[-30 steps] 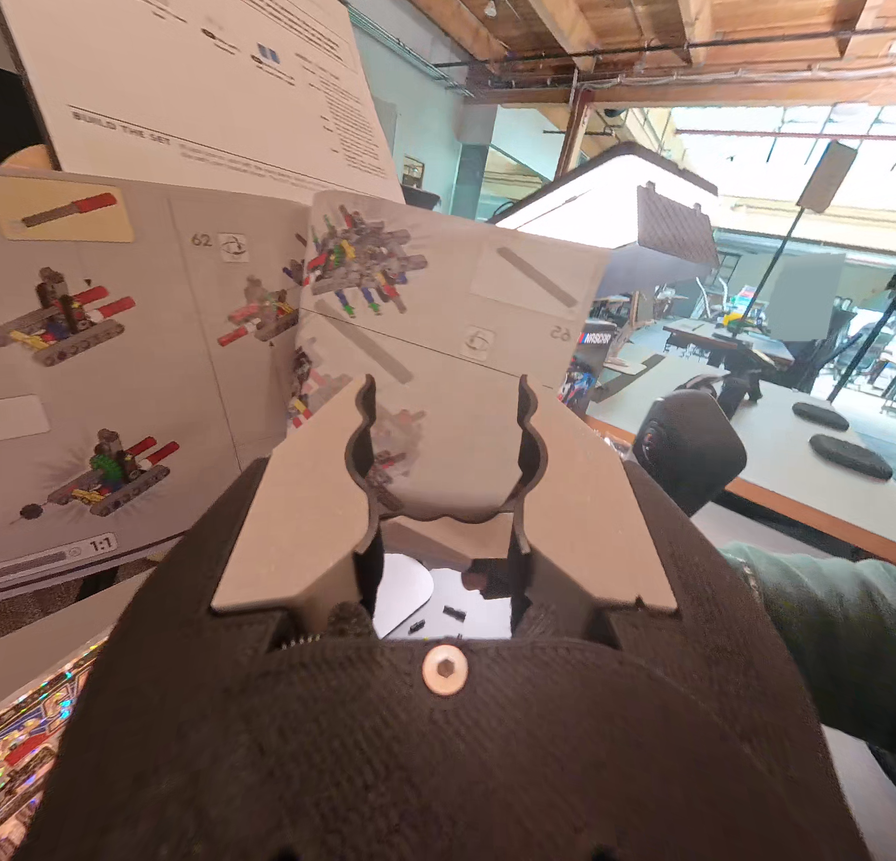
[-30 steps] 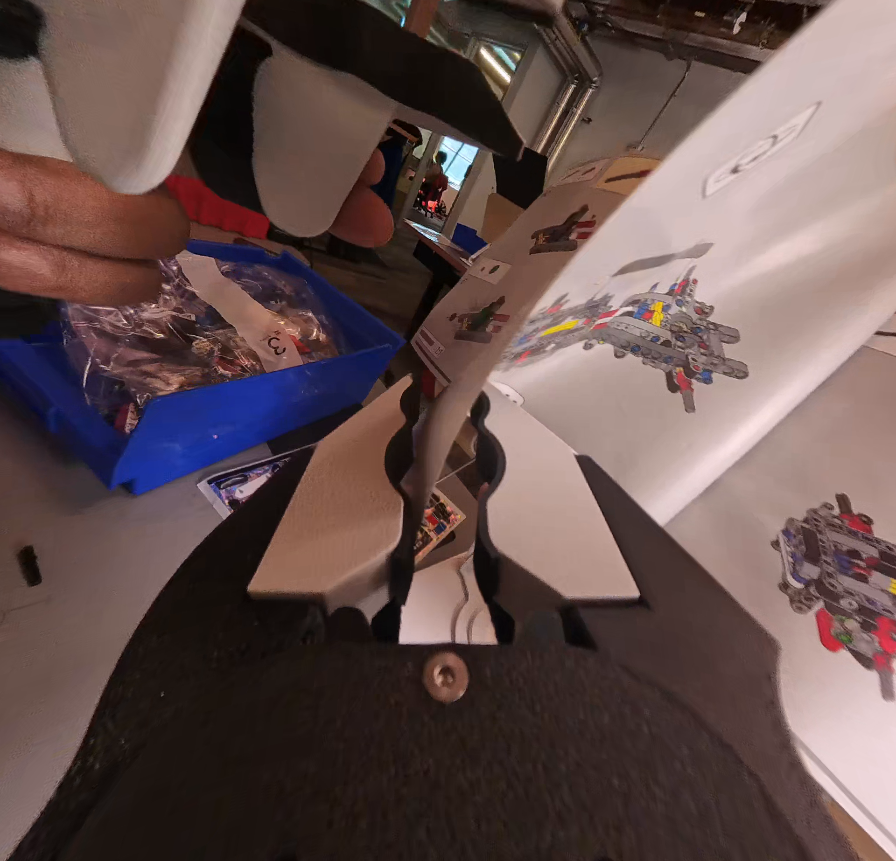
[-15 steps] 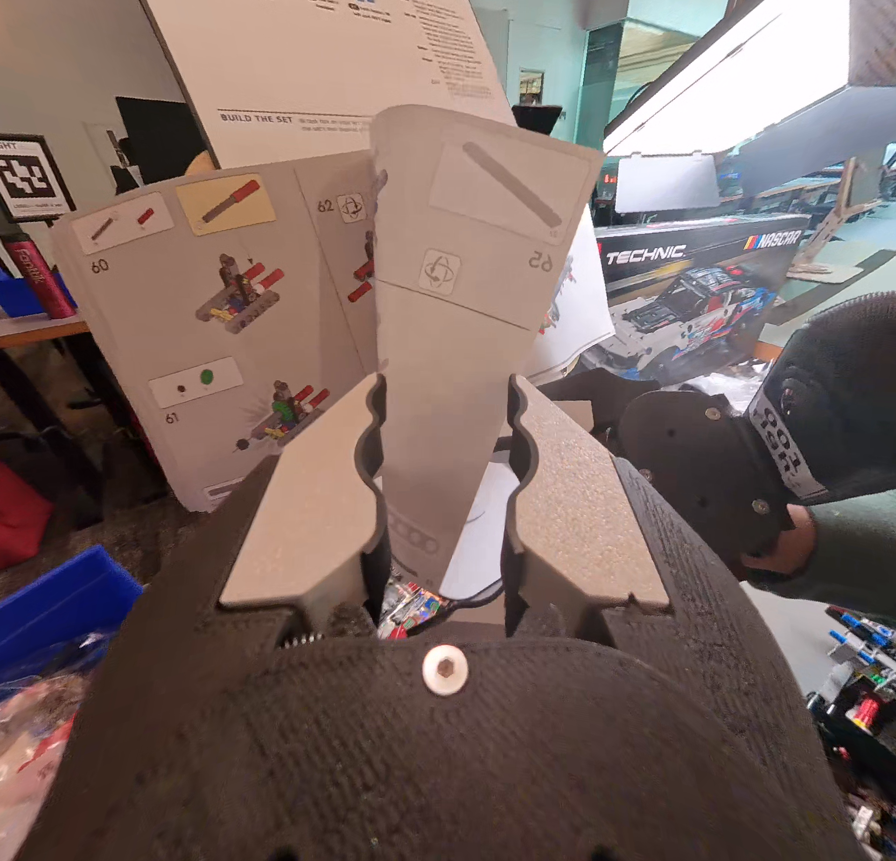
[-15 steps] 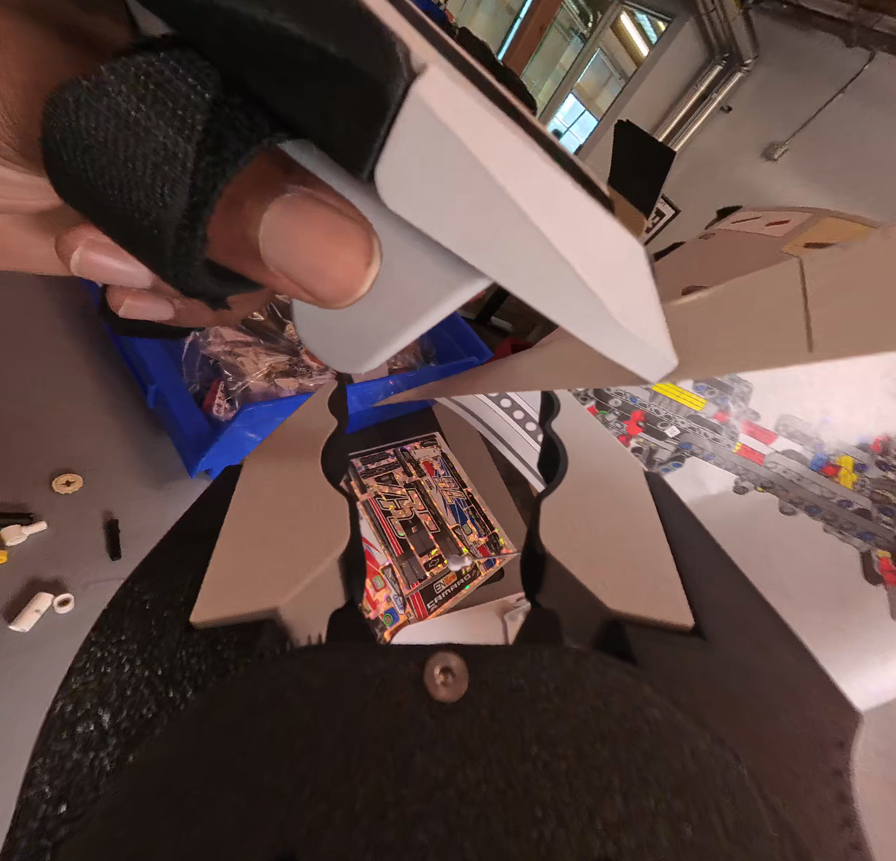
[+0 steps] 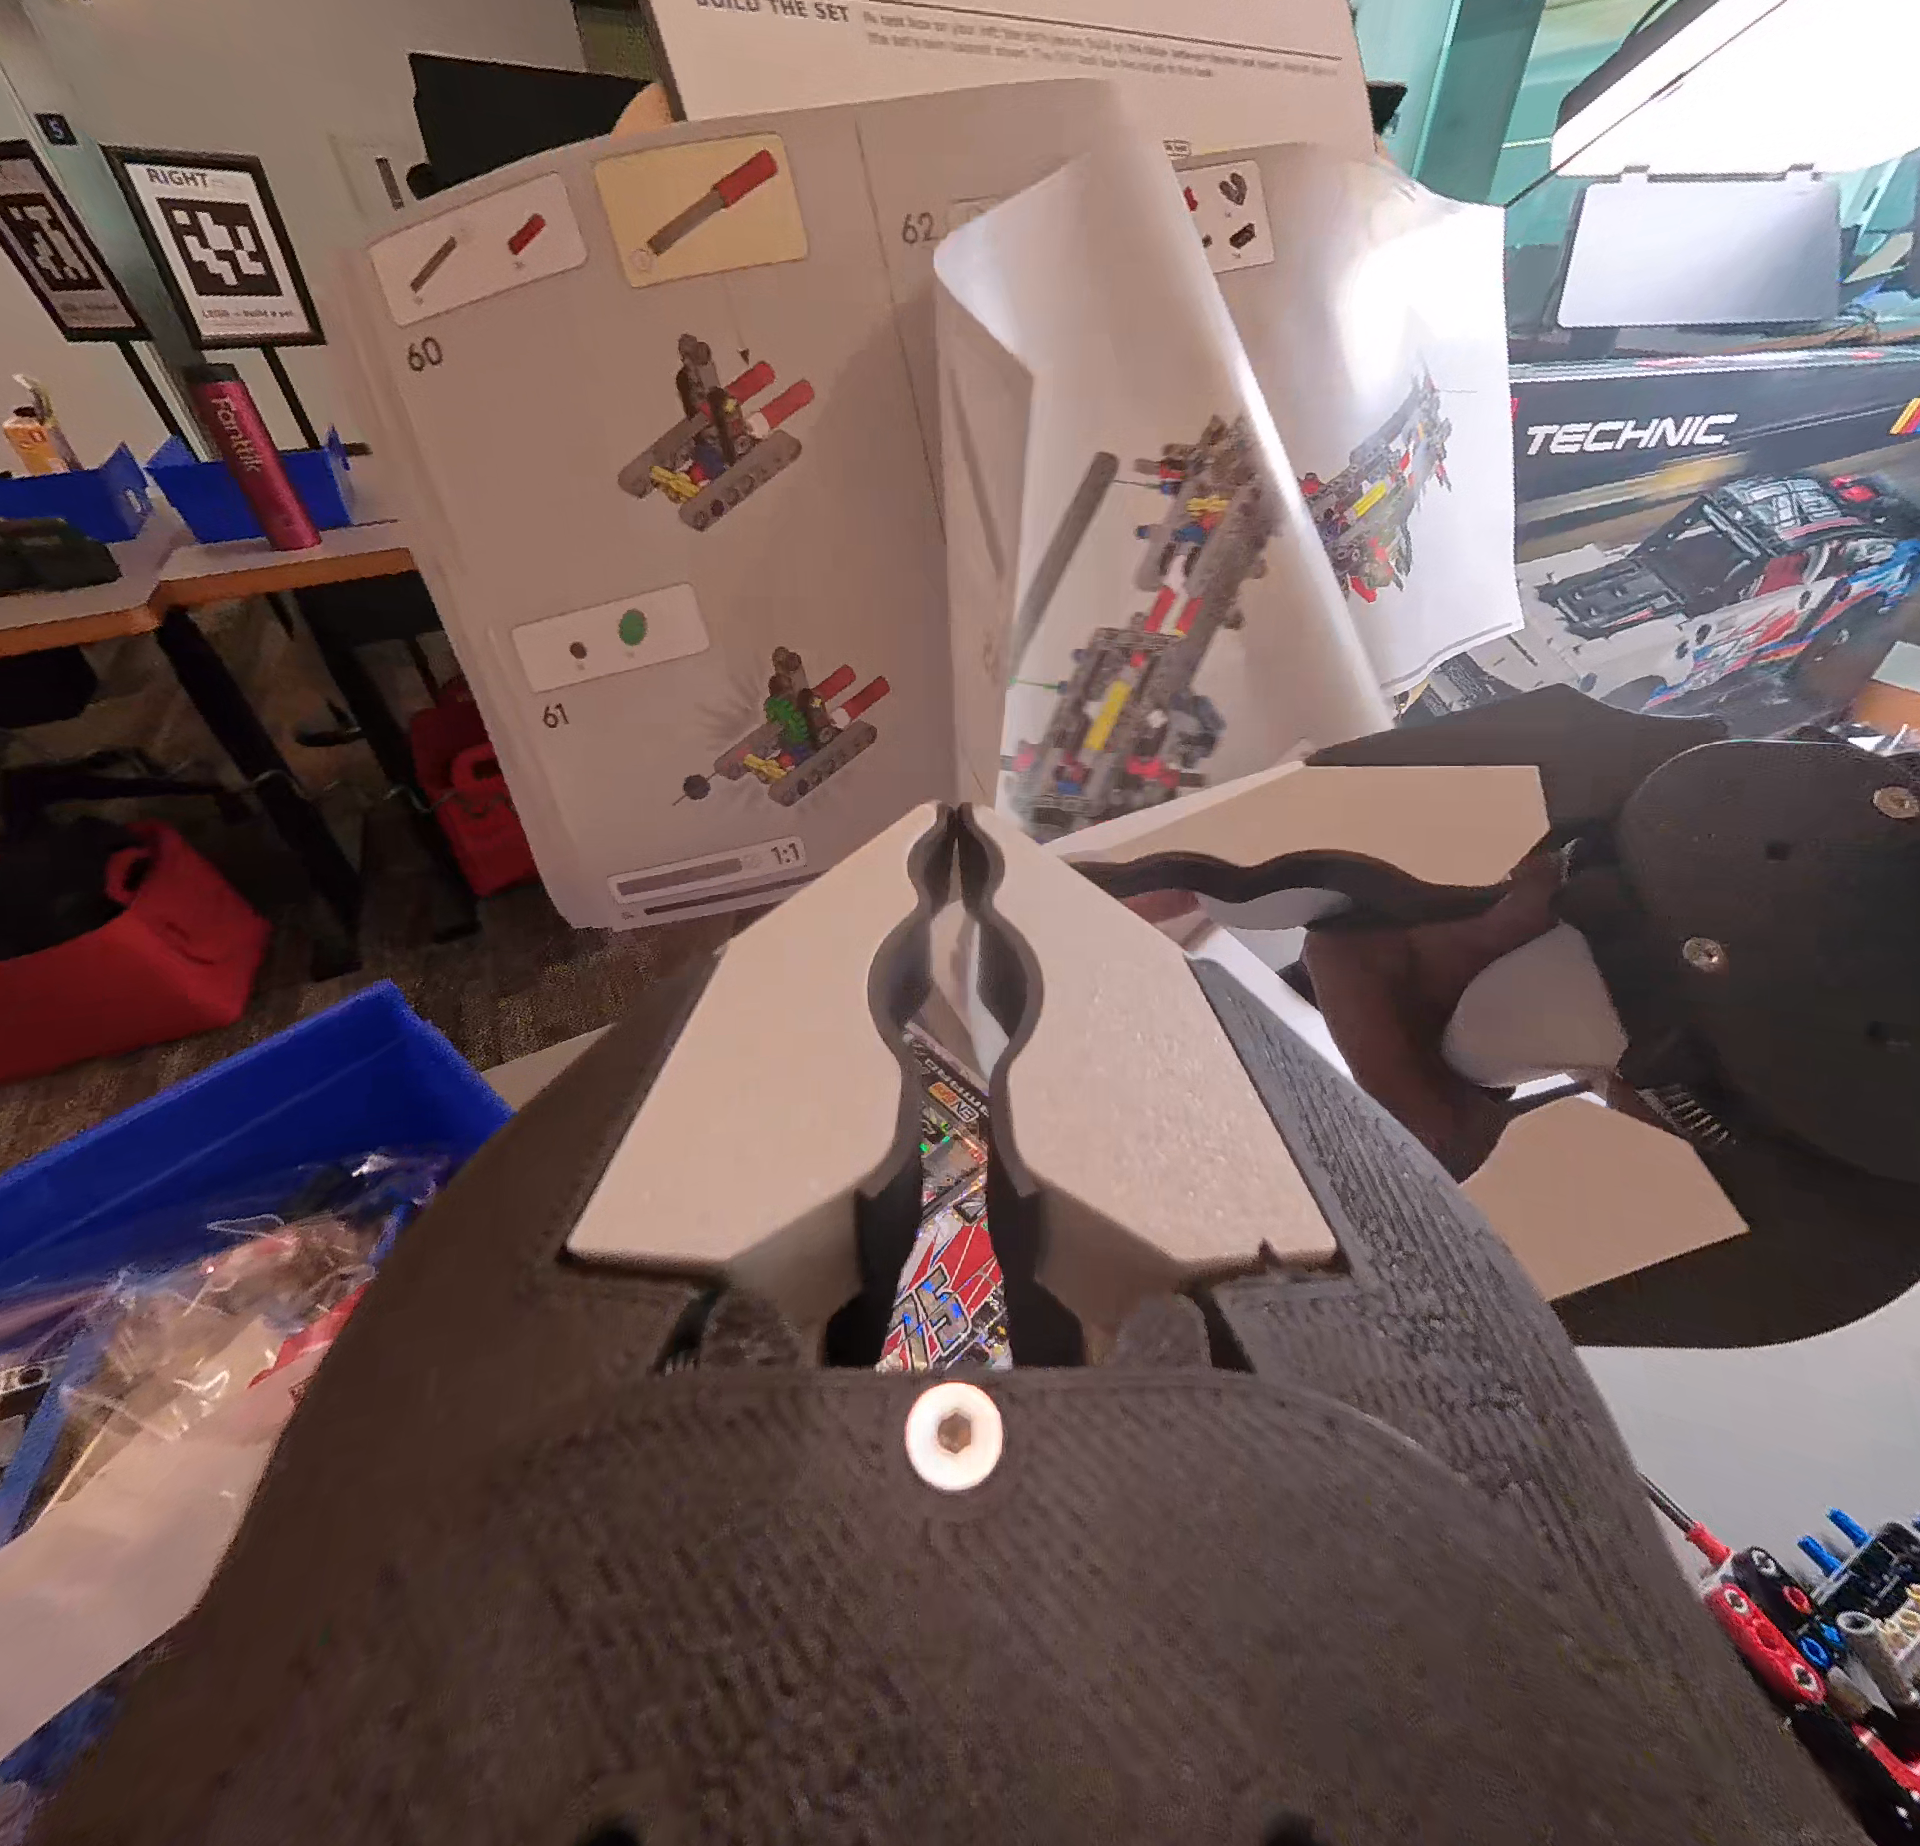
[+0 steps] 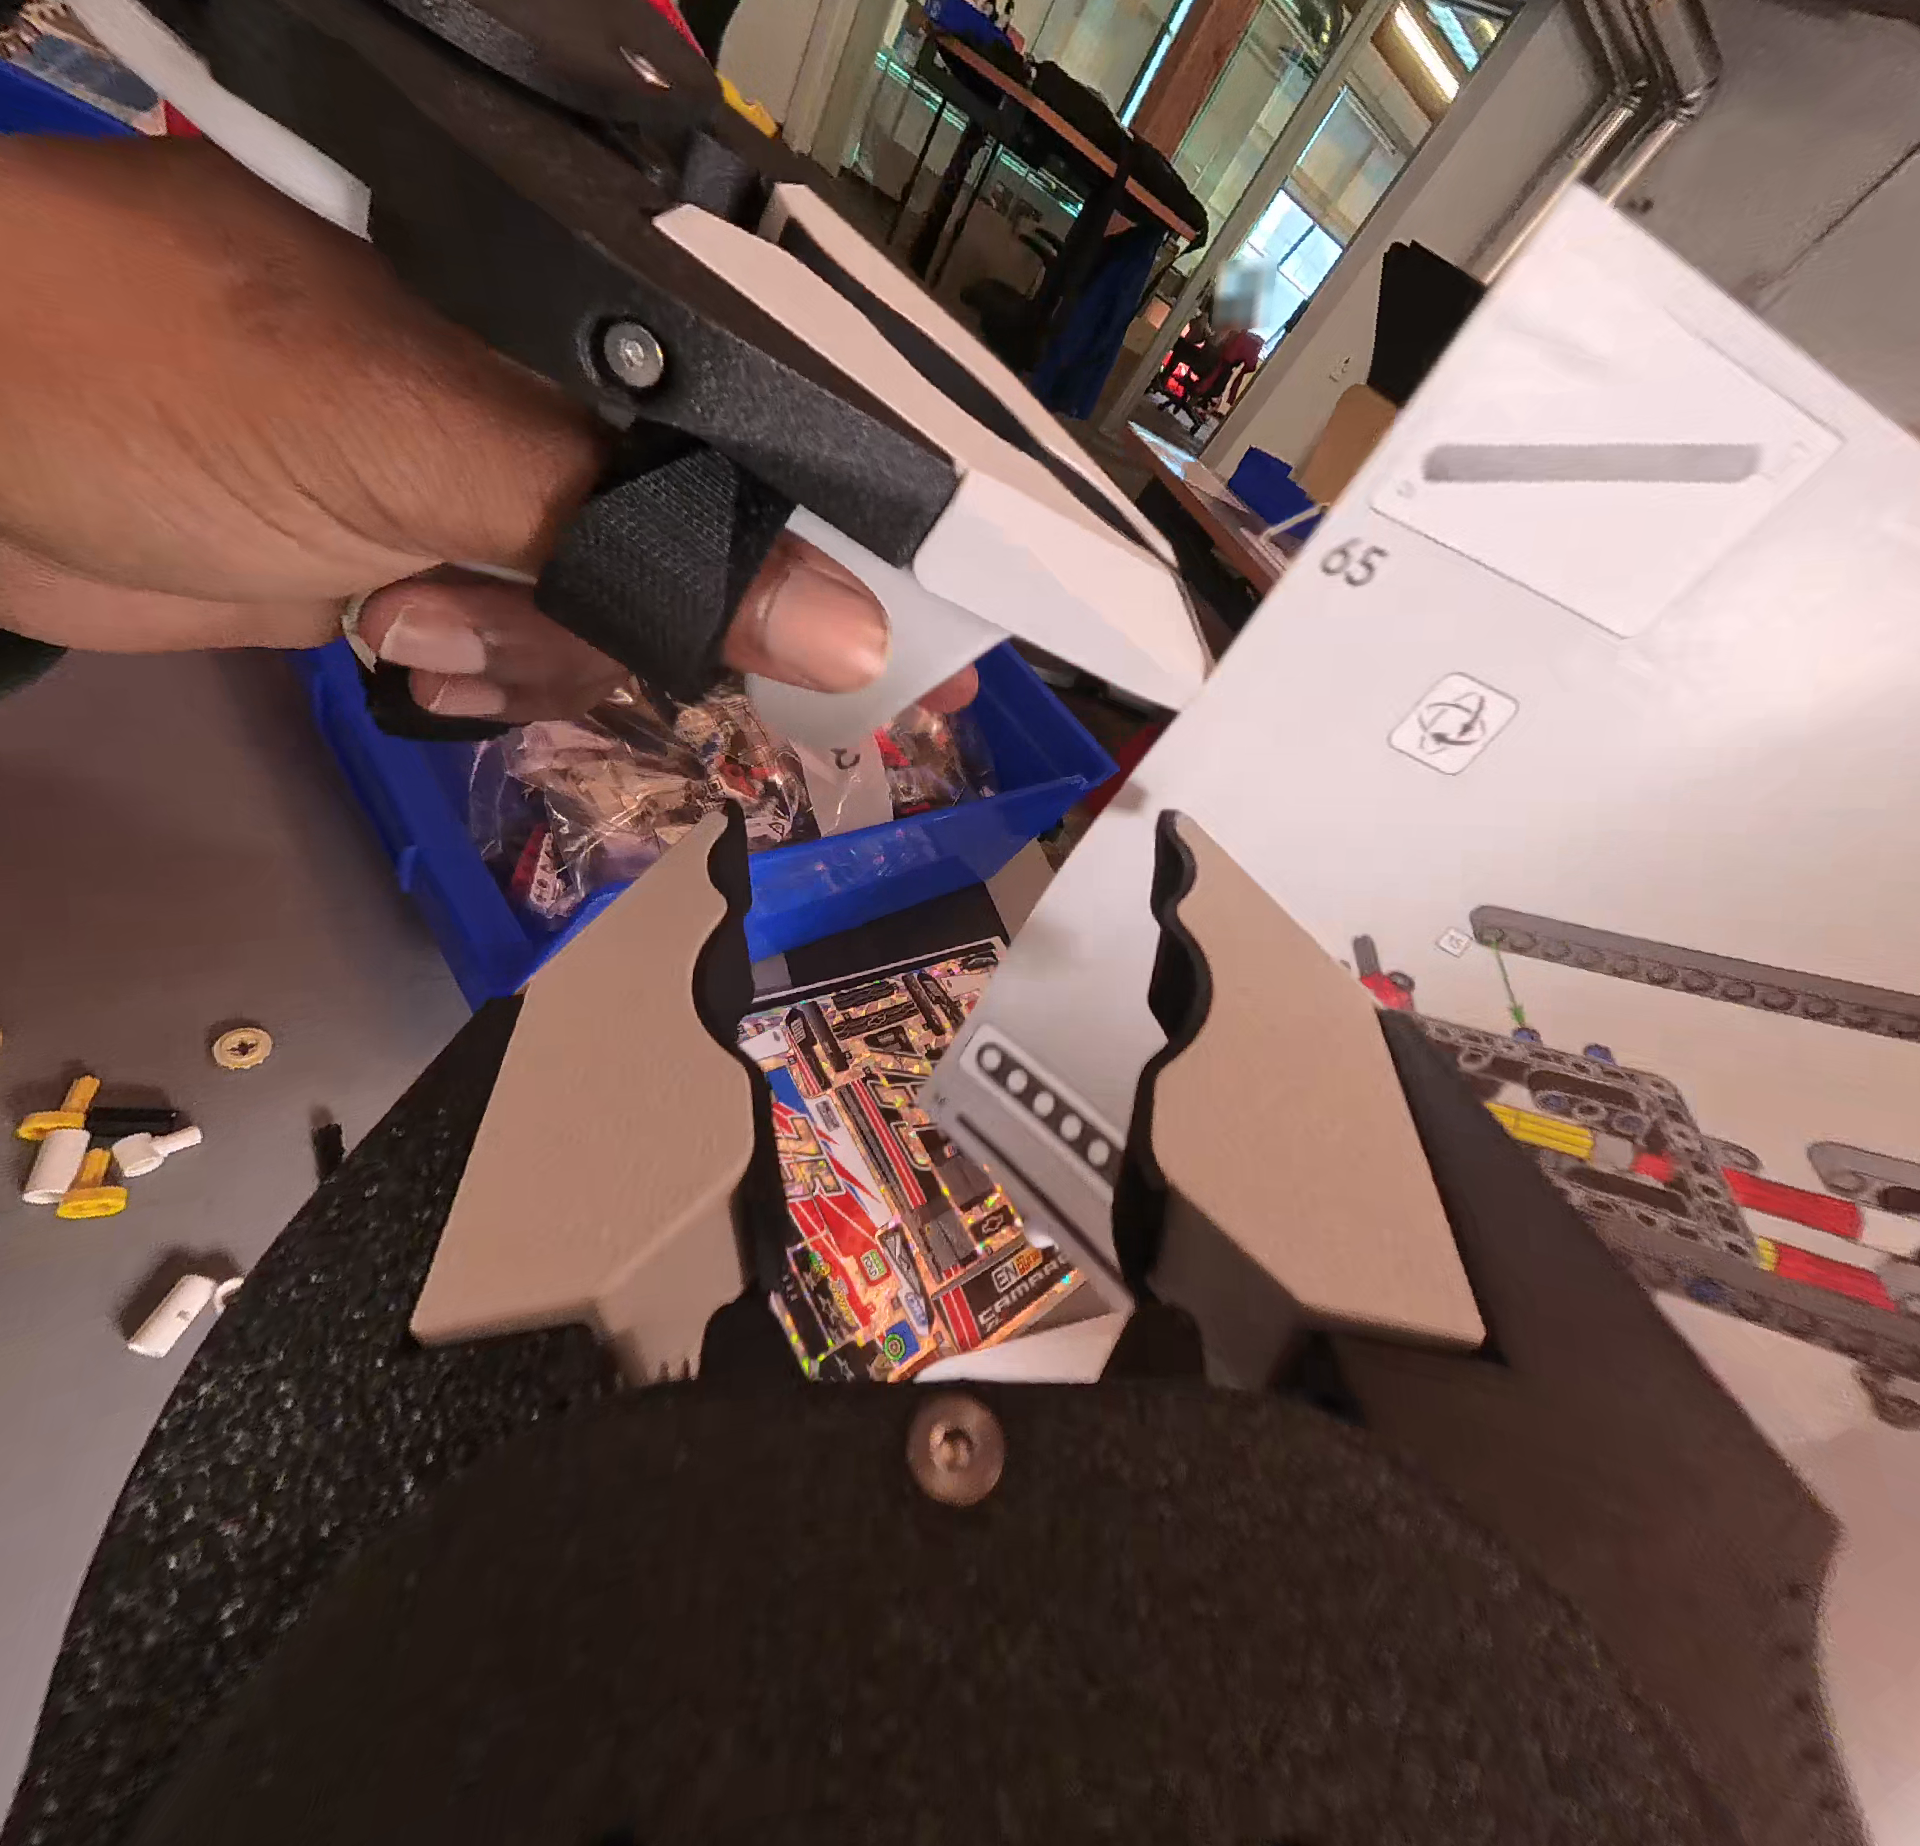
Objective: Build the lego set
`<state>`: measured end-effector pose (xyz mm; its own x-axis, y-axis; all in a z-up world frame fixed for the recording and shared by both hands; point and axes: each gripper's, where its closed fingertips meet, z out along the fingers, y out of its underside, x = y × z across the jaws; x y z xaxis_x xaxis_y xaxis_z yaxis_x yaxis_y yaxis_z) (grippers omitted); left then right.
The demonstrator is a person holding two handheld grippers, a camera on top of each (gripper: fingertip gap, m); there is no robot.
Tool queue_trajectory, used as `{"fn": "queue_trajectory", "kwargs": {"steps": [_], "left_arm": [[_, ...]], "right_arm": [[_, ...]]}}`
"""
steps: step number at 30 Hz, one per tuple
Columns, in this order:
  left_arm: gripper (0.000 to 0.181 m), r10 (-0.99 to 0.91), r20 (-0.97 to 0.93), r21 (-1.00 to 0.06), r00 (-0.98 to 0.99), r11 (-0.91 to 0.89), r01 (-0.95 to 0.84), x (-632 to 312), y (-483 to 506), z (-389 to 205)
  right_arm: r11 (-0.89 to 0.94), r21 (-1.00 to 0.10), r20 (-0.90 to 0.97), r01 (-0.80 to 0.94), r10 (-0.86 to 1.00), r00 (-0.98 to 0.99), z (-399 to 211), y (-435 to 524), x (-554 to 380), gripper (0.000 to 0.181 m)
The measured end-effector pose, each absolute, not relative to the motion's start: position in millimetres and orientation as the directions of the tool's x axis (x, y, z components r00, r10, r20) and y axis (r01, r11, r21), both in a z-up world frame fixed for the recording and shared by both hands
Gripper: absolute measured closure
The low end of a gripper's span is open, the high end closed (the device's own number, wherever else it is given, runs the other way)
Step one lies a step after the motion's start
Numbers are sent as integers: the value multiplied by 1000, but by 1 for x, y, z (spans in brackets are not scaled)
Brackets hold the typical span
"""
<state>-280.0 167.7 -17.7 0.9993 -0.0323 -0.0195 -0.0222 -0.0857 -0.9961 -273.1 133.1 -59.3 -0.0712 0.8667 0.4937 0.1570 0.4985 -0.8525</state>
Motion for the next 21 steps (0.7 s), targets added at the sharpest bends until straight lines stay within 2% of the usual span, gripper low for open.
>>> {"fn": "queue_trajectory", "kwargs": {"steps": [1,2,4,6,8,12,15,17,19,21], "left_arm": [[180,-26,-12,-997,1000,-78,-14,-283,167,-18],[172,-33,-1,-998,999,-64,-3,-283,166,-18],[145,-90,32,-998,995,-48,28,-276,166,-20],[127,-143,78,-996,987,-59,70,-270,169,-26],[116,-214,151,-987,965,-81,136,-261,177,-34],[107,-408,207,-978,889,-63,199,-221,190,-31],[107,-534,219,-972,817,-51,228,-192,190,-22],[103,-549,168,-983,819,-28,183,-184,189,-21],[107,-509,120,-991,852,-18,129,-188,189,-25],[146,-349,66,-998,935,0,70,-212,197,-30]], "right_arm": [[495,-854,490,160,869,-70,-60,134,-271,106],[493,-855,489,162,870,-70,-62,135,-269,106],[493,-855,488,159,870,-73,-64,135,-261,107],[507,-847,502,159,862,-72,-66,136,-249,108],[505,-848,500,161,863,-70,-70,139,-237,110],[492,-850,490,187,870,-57,-74,149,-224,110],[480,-855,480,194,876,-52,-75,154,-221,110],[476,-858,475,193,879,-55,-76,154,-221,110],[467,-865,464,183,884,-61,-76,152,-221,110],[468,-865,464,178,883,-65,-77,150,-222,110]]}}
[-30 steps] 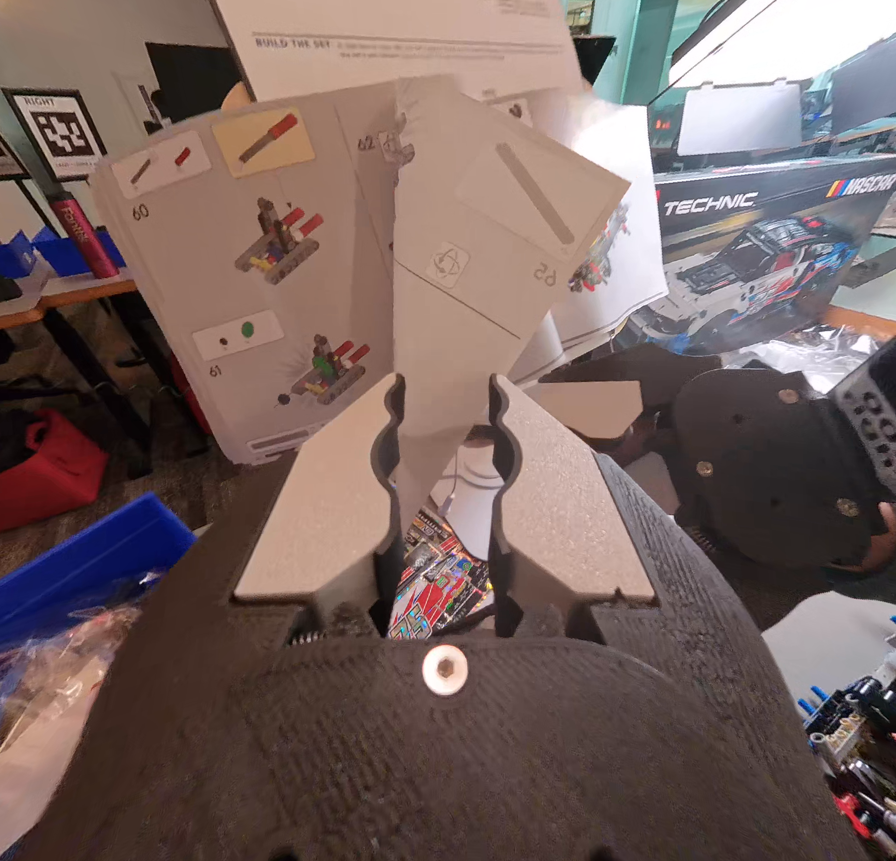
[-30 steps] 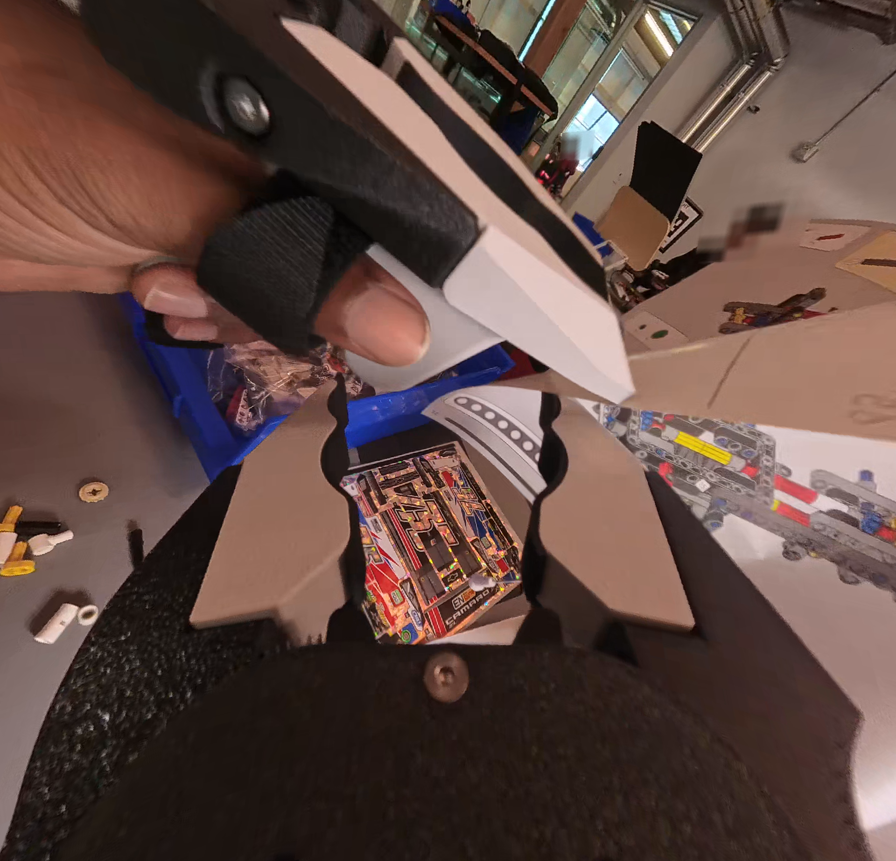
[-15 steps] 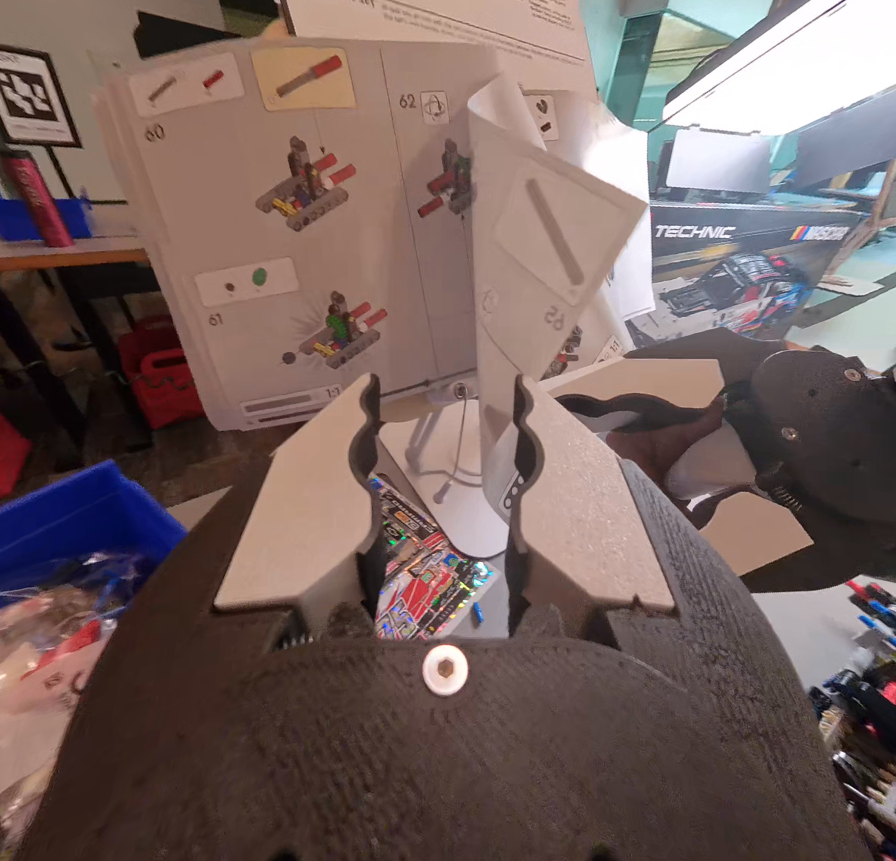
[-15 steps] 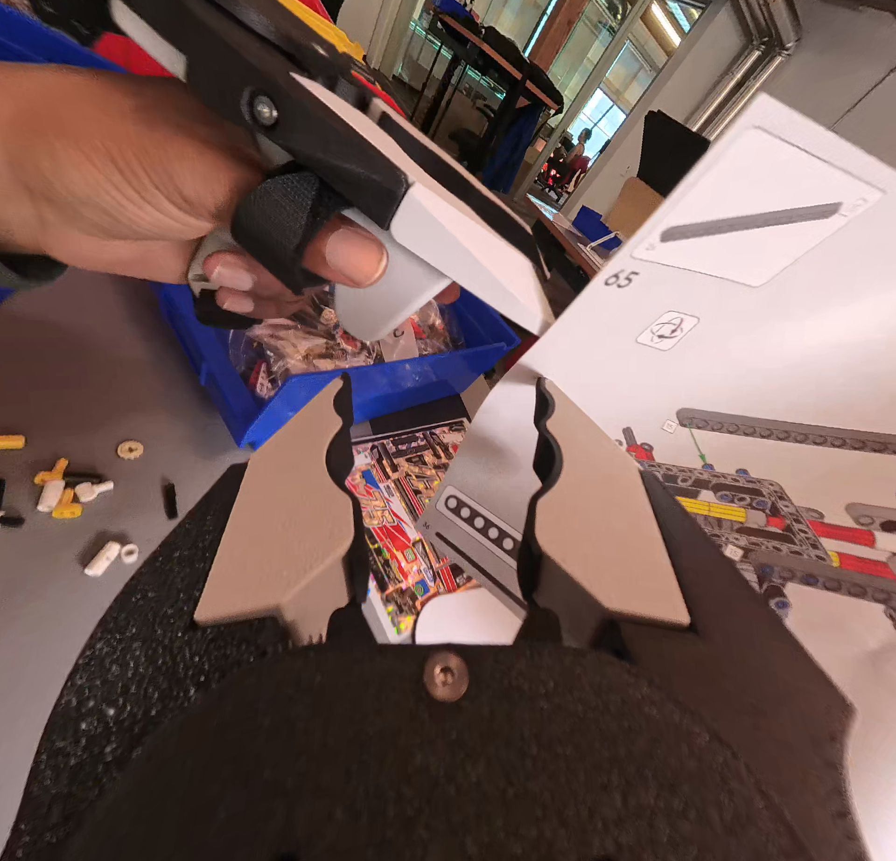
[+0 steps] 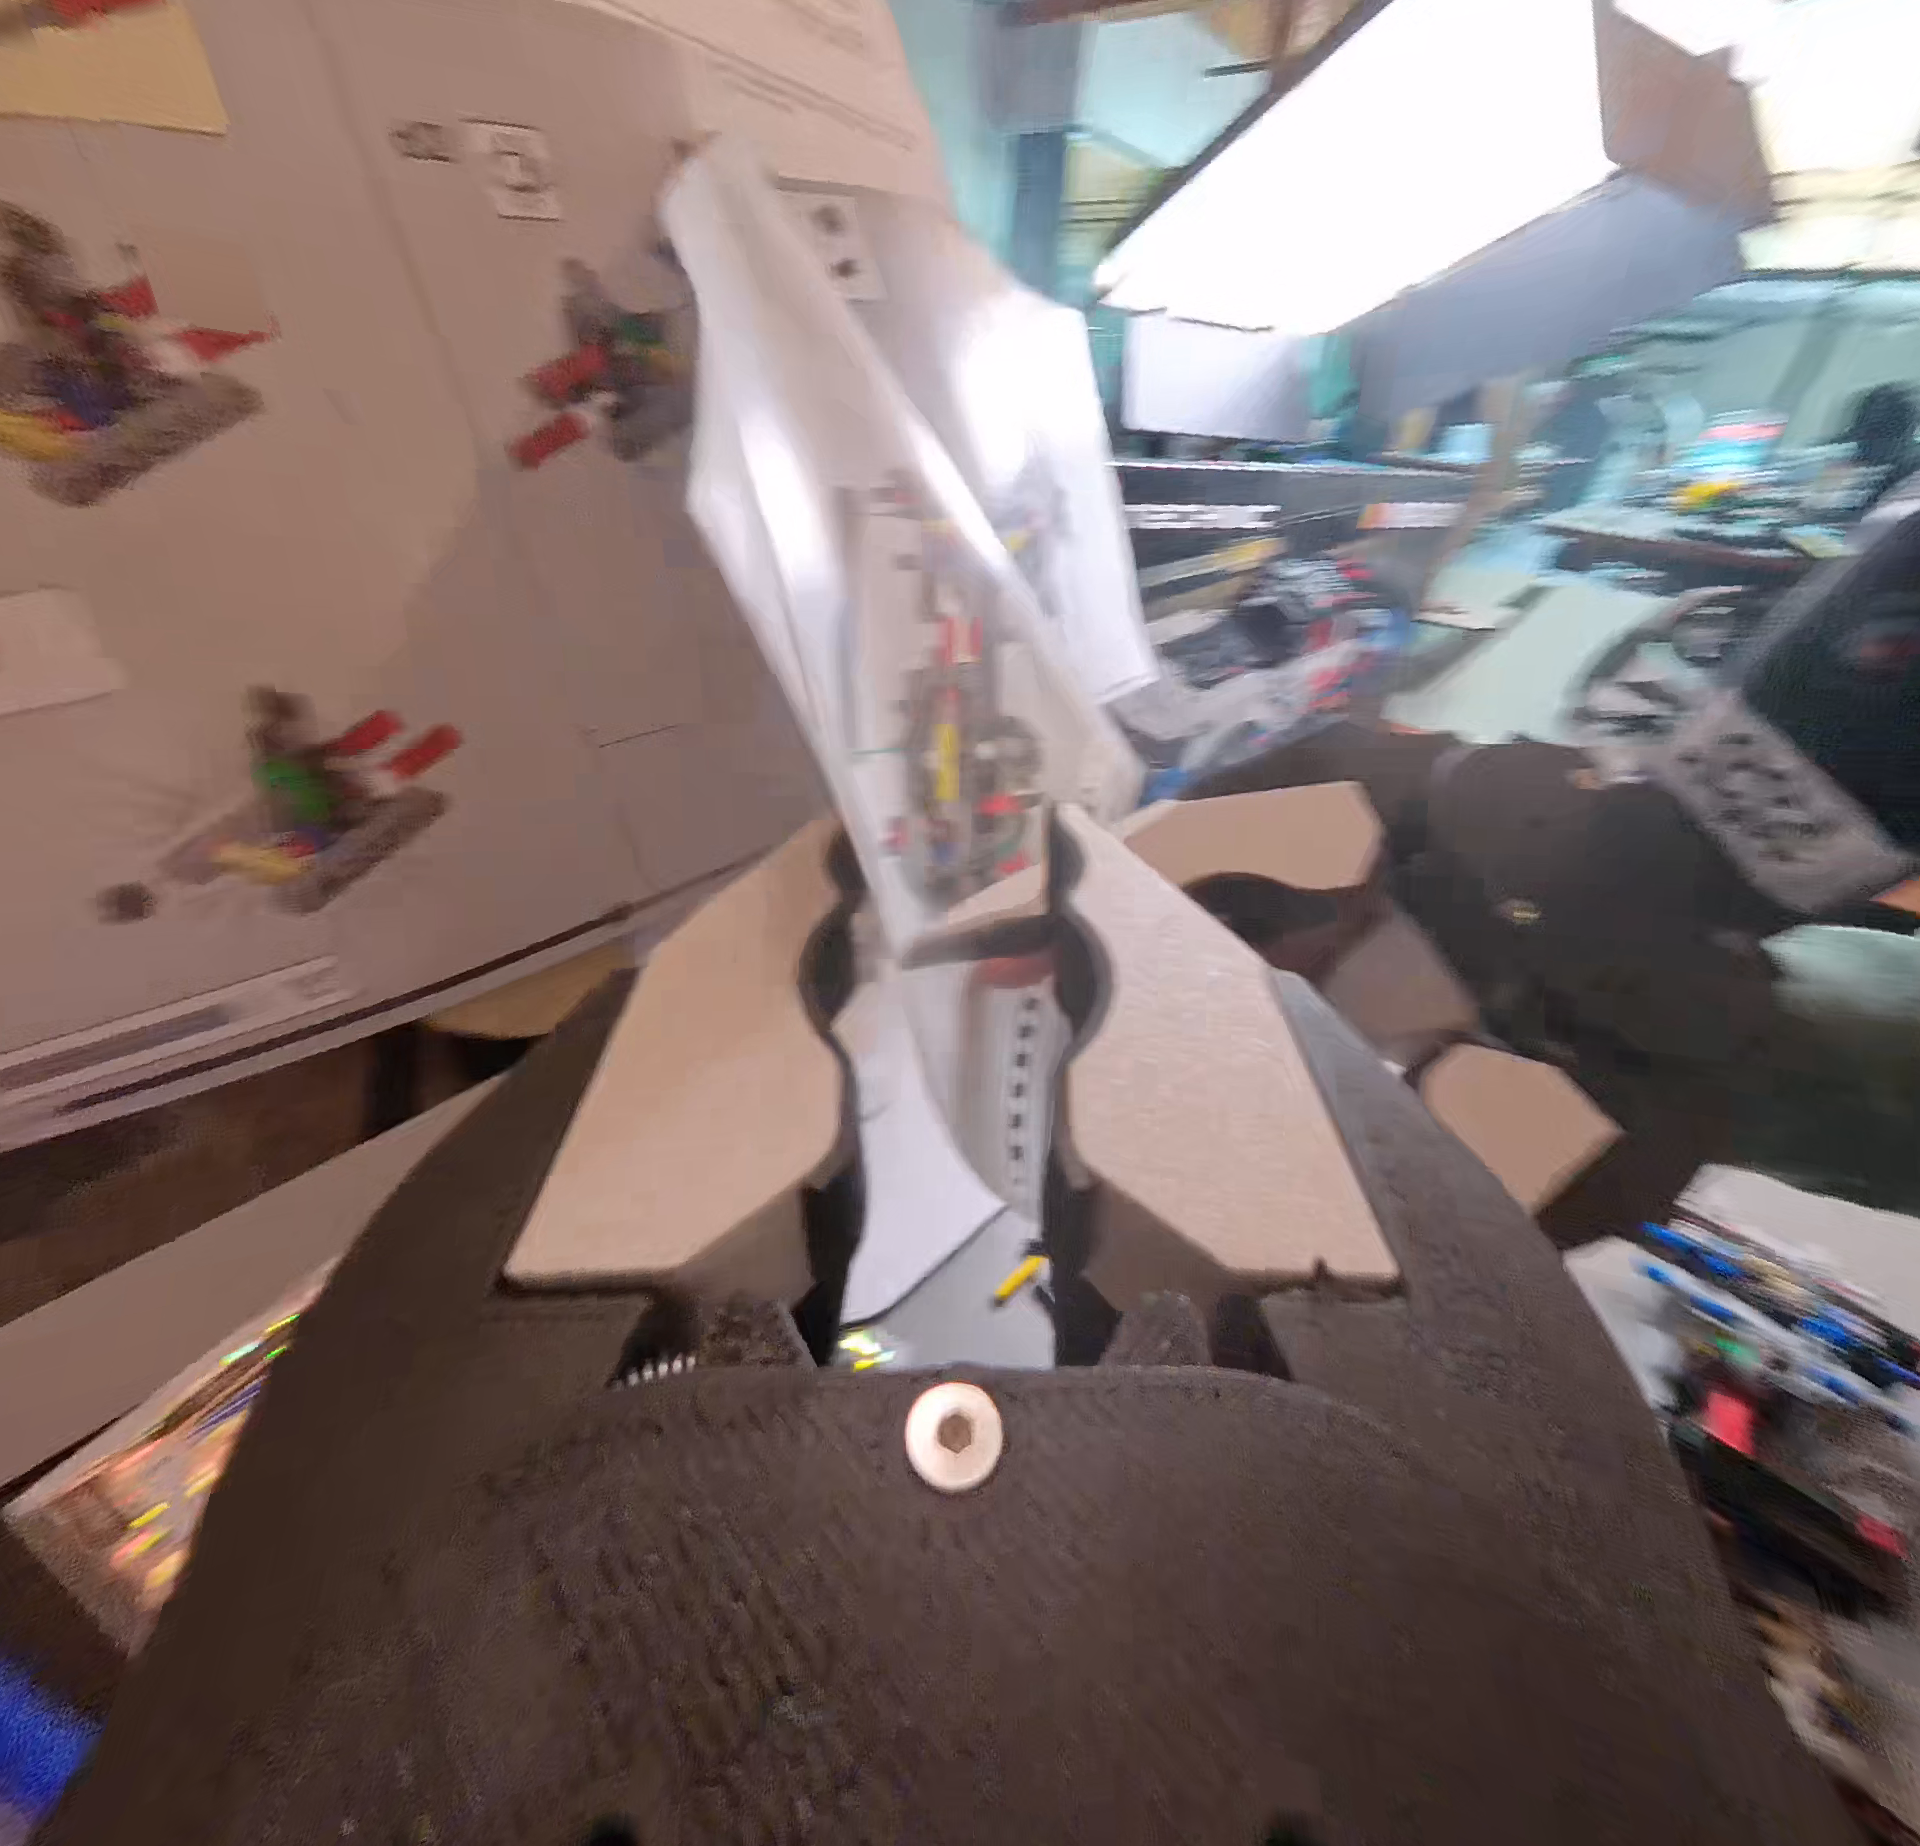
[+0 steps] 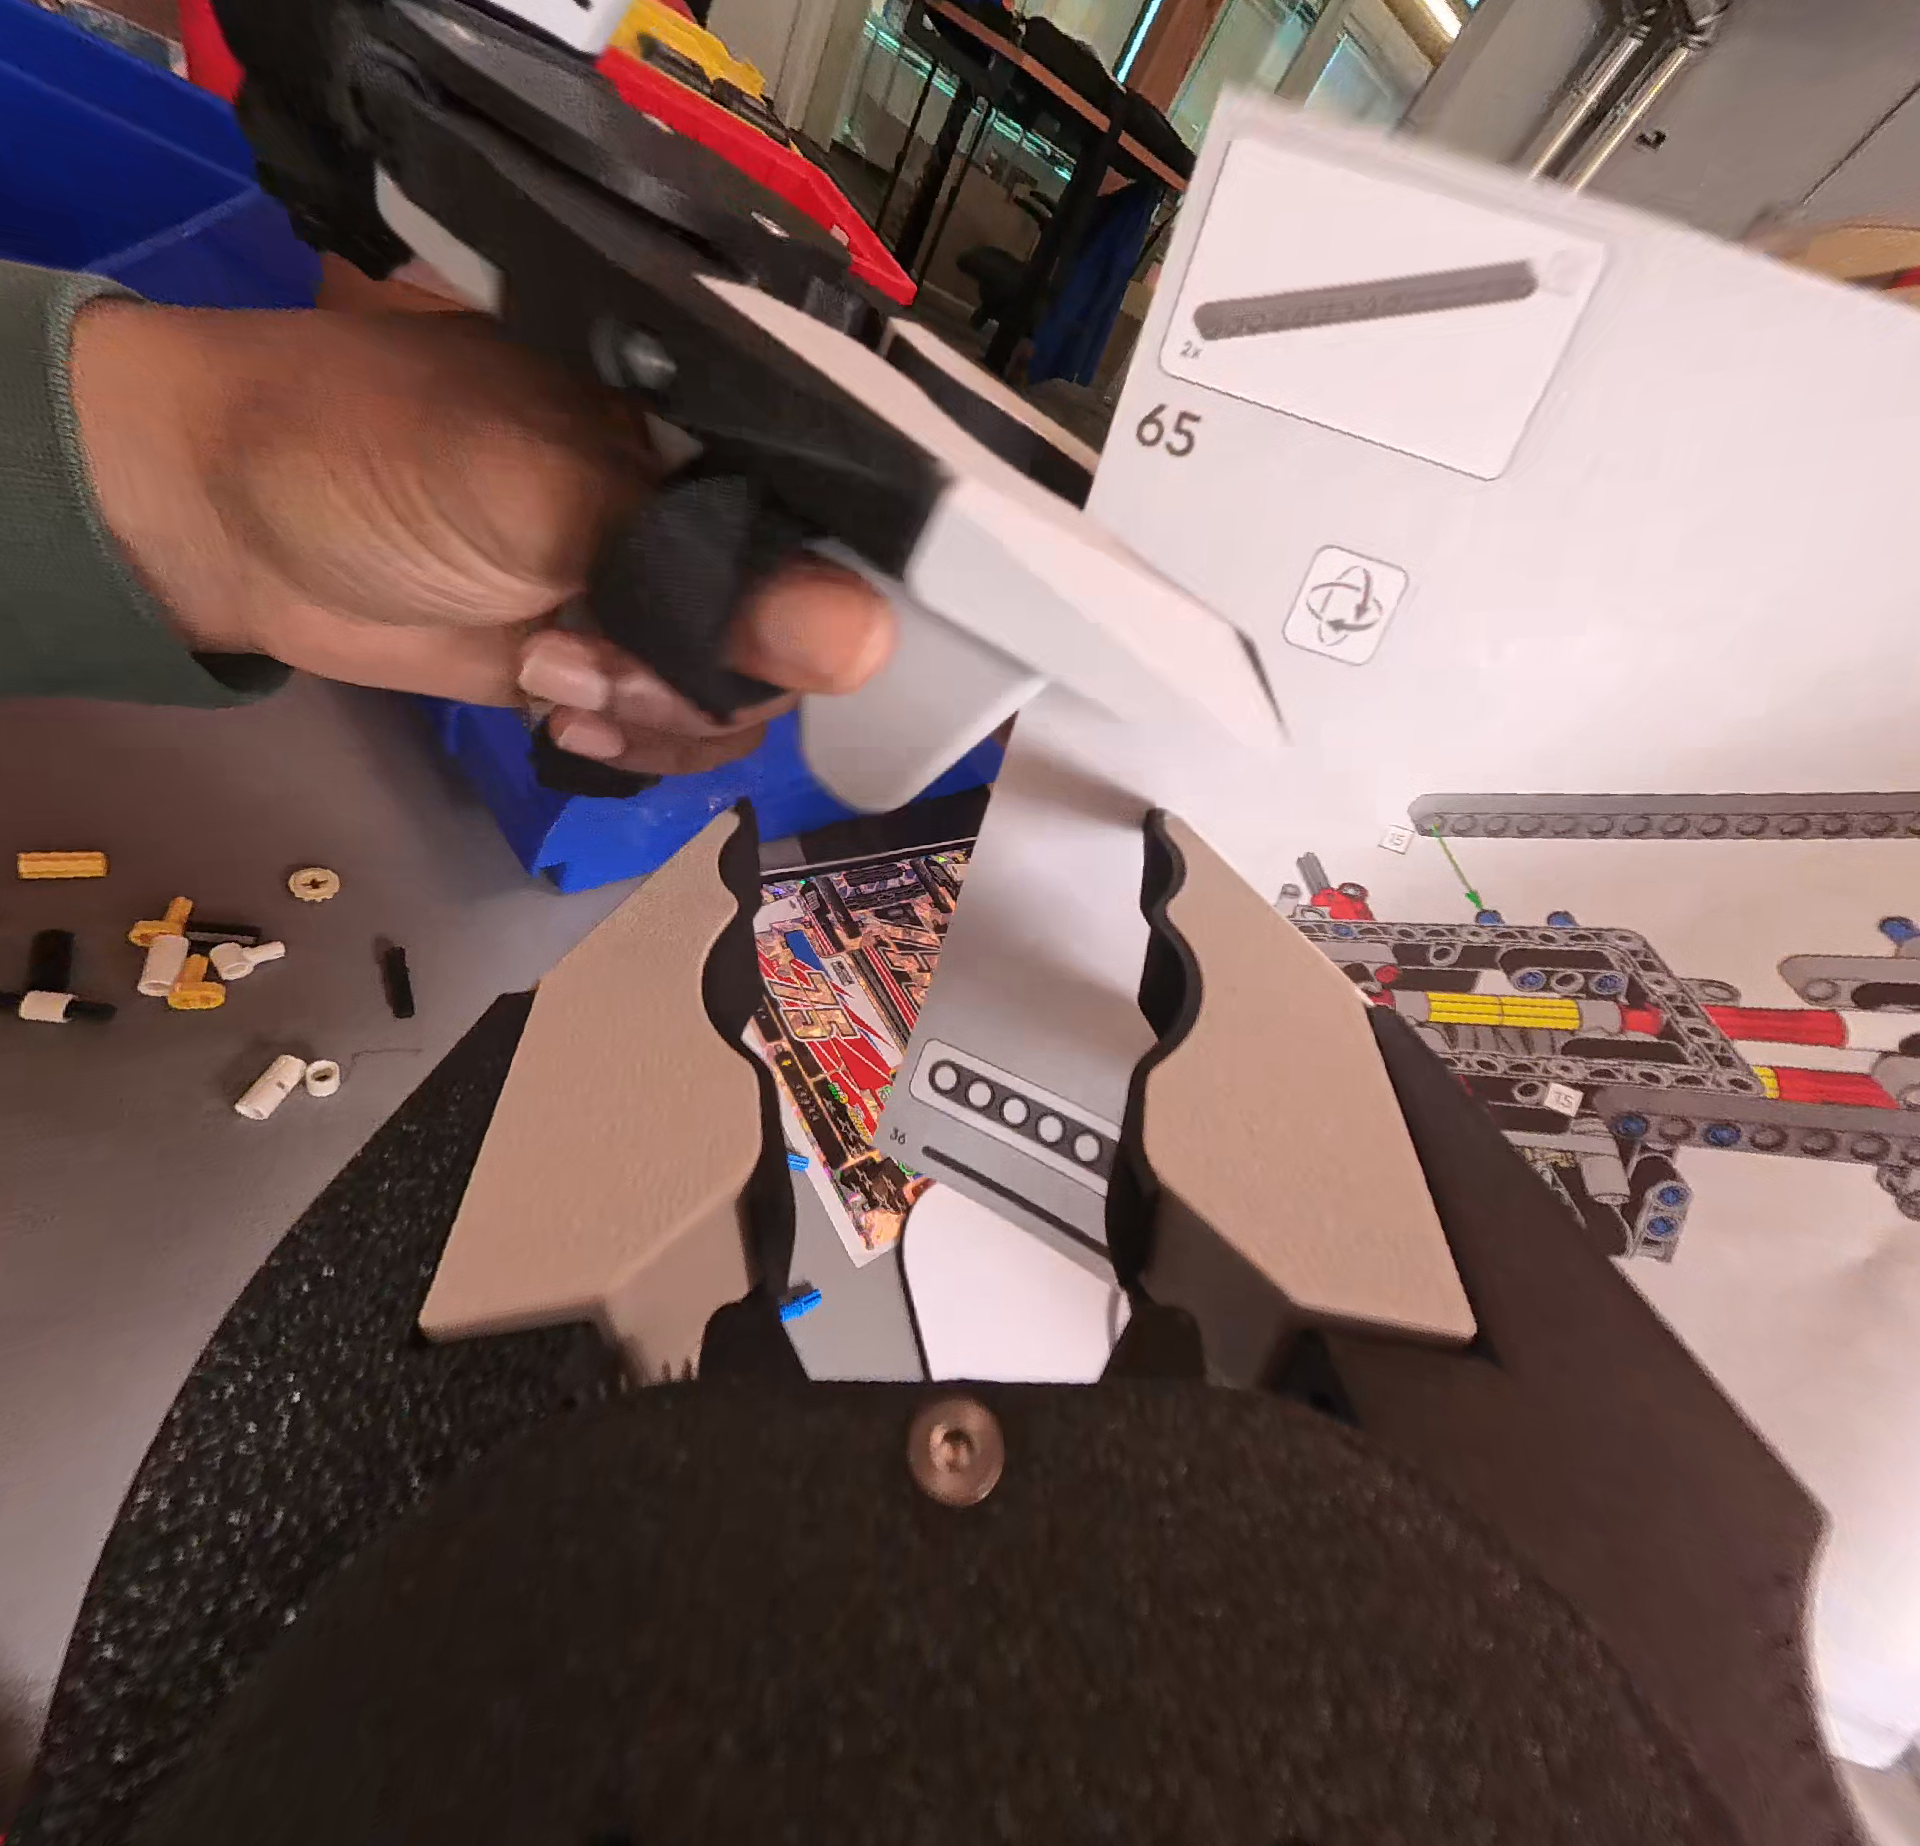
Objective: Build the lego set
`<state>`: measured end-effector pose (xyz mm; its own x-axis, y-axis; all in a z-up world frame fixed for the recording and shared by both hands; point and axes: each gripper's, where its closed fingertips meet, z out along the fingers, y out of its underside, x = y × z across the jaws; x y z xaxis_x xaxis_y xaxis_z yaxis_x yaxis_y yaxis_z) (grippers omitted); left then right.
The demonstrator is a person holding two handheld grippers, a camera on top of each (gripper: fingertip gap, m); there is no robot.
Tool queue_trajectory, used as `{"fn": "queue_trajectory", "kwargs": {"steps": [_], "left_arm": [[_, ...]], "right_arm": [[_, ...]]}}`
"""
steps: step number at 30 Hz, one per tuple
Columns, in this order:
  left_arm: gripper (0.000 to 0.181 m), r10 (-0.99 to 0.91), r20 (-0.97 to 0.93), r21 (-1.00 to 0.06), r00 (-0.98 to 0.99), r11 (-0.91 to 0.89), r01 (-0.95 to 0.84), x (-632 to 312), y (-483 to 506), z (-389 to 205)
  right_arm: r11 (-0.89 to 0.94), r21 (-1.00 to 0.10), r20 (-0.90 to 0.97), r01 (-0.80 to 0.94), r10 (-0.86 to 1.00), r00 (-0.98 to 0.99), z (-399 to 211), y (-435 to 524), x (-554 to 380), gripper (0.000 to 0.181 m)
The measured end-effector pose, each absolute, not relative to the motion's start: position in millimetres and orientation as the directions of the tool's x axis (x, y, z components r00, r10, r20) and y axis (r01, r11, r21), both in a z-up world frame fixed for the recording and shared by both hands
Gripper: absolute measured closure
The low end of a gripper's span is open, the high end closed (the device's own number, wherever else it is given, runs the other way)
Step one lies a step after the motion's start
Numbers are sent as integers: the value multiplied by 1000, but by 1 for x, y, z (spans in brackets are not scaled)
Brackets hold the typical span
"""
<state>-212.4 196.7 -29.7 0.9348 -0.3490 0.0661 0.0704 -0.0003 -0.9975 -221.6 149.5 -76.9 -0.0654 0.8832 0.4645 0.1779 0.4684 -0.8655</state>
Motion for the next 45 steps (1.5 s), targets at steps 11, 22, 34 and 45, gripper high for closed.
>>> {"fn": "queue_trajectory", "kwargs": {"steps": [11,22,34,45], "left_arm": [[181,-89,12,-998,996,-68,6,-310,206,-9],[181,-5,-120,-987,993,-108,-120,-341,220,6],[181,27,-197,-972,980,-133,-192,-351,219,10],[181,32,-222,-967,975,-137,-216,-354,219,13]], "right_arm": [[416,-895,412,161,909,-59,-78,136,-144,111],[194,-979,203,60,925,322,-38,183,-26,115],[128,-991,132,38,919,371,-51,194,-12,120],[137,-989,147,54,912,382,-59,192,-13,126]]}}
